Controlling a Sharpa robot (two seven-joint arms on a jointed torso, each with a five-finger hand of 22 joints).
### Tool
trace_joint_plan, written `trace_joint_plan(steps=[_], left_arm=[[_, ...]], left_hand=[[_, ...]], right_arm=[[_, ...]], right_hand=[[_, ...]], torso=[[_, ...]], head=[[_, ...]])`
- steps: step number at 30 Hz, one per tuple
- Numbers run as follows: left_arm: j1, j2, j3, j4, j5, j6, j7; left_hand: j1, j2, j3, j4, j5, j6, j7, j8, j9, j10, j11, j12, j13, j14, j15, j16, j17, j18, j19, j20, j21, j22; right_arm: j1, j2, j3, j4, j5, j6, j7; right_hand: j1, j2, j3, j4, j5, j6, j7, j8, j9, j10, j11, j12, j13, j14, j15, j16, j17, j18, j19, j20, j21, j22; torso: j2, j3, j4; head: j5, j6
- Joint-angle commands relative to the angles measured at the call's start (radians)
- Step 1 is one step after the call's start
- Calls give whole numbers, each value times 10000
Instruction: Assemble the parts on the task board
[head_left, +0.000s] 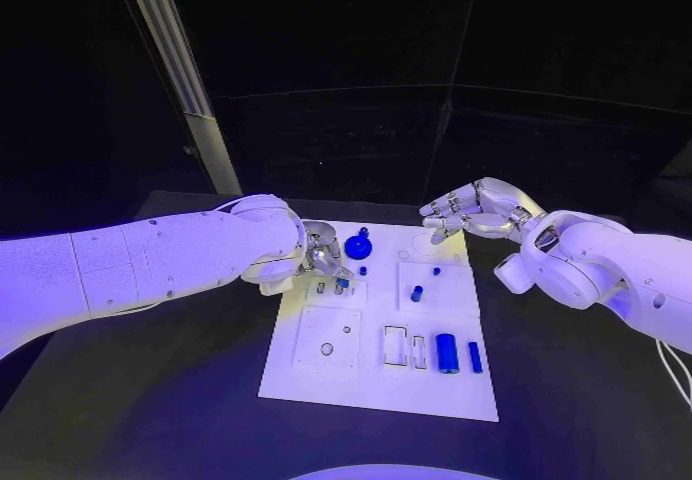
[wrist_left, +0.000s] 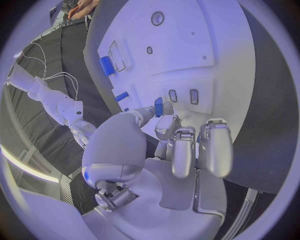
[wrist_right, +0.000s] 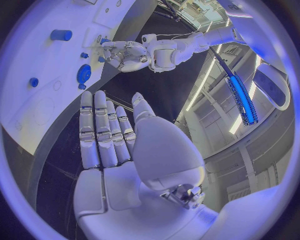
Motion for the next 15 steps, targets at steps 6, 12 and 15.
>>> trace_joint_plan(steps=[6, 12, 15], left_arm=[[-150, -36, -8, 81, -817, -828, 47], [-260, -32, -12, 65, -876, -724, -162], [-312, -21, -13, 16, -886, -652, -230]], left_hand=[[-38, 34, 1854, -1807, 47, -35, 18, 37, 9, 78, 7, 18, -5, 1057, -12, 31, 2633, -154, 35, 9, 56, 196], [-45, 26, 1865, -1817, 44, -35, 17, 40, 13, 79, 6, 17, -9, 1057, -13, 31, 2633, -153, 34, 8, 54, 192], [-49, 20, 1872, -1823, 43, -35, 17, 42, 15, 80, 6, 15, -11, 1057, -13, 31, 2633, -153, 33, 7, 52, 190]], right_arm=[[21, -23, 5, 20, 0, 83, 71], [20, -33, 5, 20, -1, 86, 82], [20, -37, 5, 20, -1, 86, 87]], right_hand=[[-46, 94, -38, 5, 43, -84, 30, -32, -8, -51, 0, 12, -27, 10, 86, -54, -33, 116, 69, 42, -61, -18], [-46, 94, -38, 5, 43, -84, 30, -32, -8, -51, 0, 12, -27, 10, 86, -54, -33, 116, 69, 42, -61, -18], [-52, 99, -38, 9, 44, -87, 30, -32, -8, -55, 2, 14, -32, 9, 87, -56, -41, 116, 69, 44, -67, -21]], torso=[[3, 4, -41], [7, -1, -45], [10, 0, -39]], head=[[72, -1], [66, -14], [64, -19]])
